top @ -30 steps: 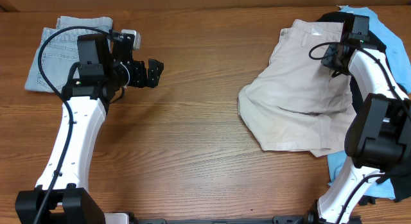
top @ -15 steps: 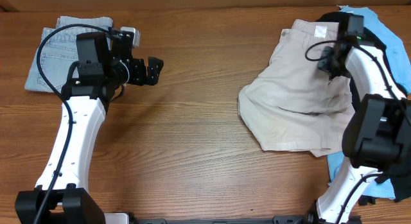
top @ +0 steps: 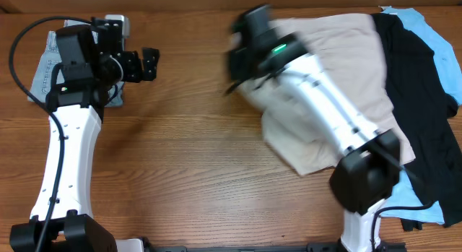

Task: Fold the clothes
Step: 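Drag the beige shorts left to the table center and release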

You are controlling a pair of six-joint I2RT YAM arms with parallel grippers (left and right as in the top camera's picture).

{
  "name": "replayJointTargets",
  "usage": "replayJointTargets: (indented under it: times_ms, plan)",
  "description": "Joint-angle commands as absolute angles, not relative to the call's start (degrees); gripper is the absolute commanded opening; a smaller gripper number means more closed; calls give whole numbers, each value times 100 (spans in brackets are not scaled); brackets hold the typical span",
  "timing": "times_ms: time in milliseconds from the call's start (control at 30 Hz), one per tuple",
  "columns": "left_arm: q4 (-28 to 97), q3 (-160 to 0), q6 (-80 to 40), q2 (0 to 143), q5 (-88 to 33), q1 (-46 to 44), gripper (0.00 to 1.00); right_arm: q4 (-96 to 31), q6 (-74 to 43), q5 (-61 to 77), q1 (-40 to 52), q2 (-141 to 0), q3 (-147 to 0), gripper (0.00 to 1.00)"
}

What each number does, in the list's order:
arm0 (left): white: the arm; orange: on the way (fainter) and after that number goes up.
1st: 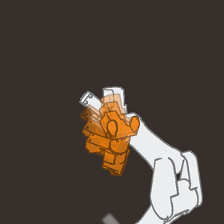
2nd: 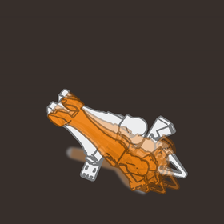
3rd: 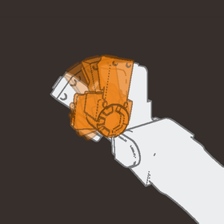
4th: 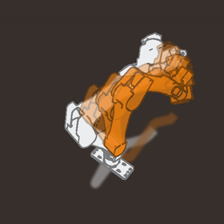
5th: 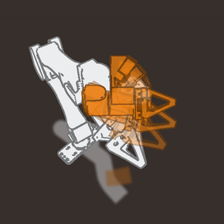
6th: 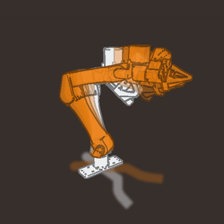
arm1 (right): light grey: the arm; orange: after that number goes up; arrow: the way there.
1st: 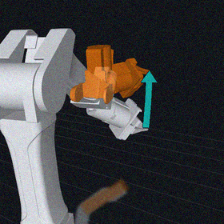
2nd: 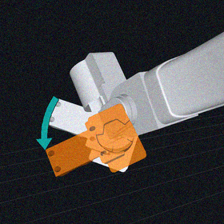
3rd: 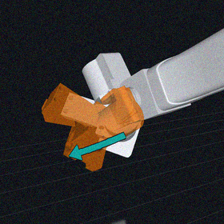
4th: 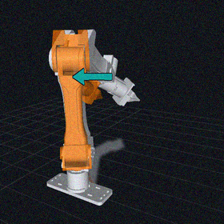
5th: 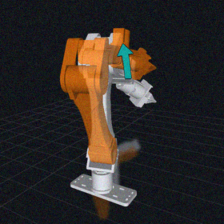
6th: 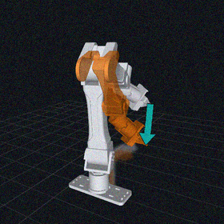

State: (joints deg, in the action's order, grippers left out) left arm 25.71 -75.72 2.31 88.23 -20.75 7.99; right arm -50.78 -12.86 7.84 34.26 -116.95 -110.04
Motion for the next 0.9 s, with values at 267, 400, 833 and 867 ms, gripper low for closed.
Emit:
replayJointTargets:
  times_ms: [267,400,833,867]
  plan:
    - [2589,-7703,344,8833,-1697,1354,100,-5059,-1485,403,5371,-11463,-11109,59]
    - [2628,-7703,698,8833,-1809,1323,100,-5564,-1505,399,4860,-11170,-11109,80]
    - [2477,-7717,1824,9115,-1476,-123,100,-6969,-1529,412,1839,-11113,-11072,95]
    - [2434,-7758,1824,9244,-1243,-329,100,-7096,-1527,410,1614,-11214,-11008,95]
